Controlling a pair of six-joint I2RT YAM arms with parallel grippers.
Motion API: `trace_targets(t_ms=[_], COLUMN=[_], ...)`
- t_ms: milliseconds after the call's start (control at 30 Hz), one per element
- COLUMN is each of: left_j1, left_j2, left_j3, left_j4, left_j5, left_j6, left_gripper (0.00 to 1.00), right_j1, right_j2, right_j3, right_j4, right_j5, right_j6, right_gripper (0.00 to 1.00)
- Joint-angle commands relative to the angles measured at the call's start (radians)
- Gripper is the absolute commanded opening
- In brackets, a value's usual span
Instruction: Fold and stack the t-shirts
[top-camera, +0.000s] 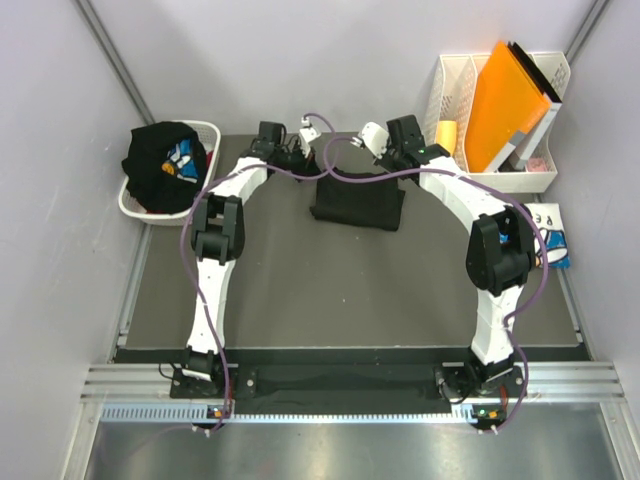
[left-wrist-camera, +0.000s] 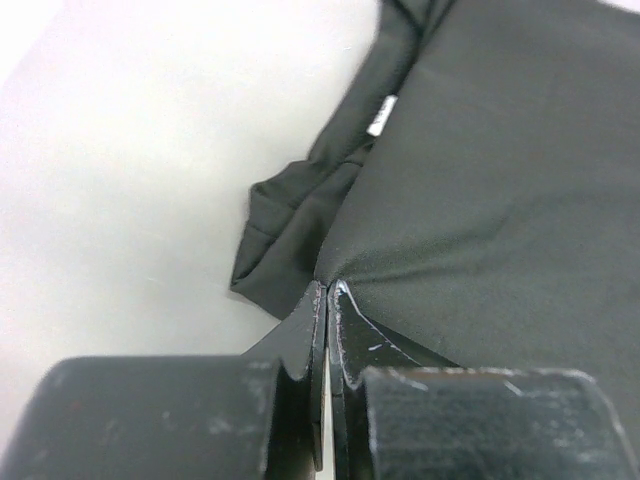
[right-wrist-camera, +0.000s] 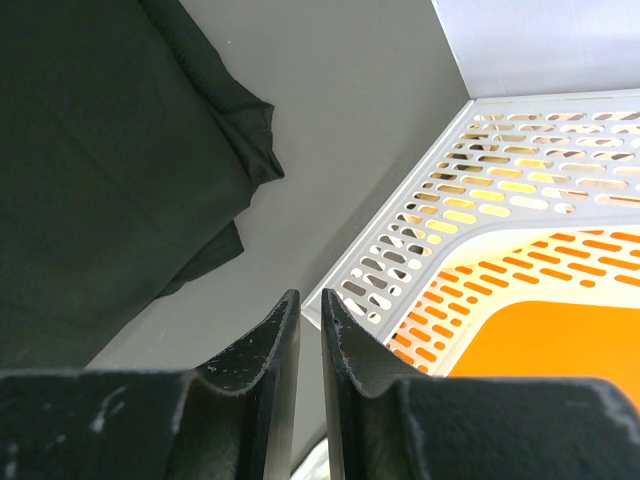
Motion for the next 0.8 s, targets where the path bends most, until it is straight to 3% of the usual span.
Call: trace_targets(t_ms=[0, 400, 533, 767], left_j1=[-0.012, -0.039, -0.041, -0.036], left_j2=[0.003, 0.030, 0.007, -0.019], left_j3=[0.034, 0.022, -0.040, -0.078], left_j4=[0.119, 0.235, 0.357, 0.464], left_j5=[-0.095, -0.143, -0.139, -0.052], left_j6=[0.025, 0.036, -0.004, -0.080], left_gripper=[0.00, 0.00, 0.00, 0.00], right_j1=[0.013, 0.013, 0.014, 0.014], right_j2=[0.009, 0.012, 0.017, 0.017], right_j3=[0.032, 0.035, 0.033, 0.030], right_j4=[0.041, 0.044, 0.042, 0.042], right_j5=[0.015, 0.015, 0.015, 0.018], right_j6=[0.007, 0.002, 0.001, -0.002], right_gripper=[0.15, 0.15, 0.15, 0.15])
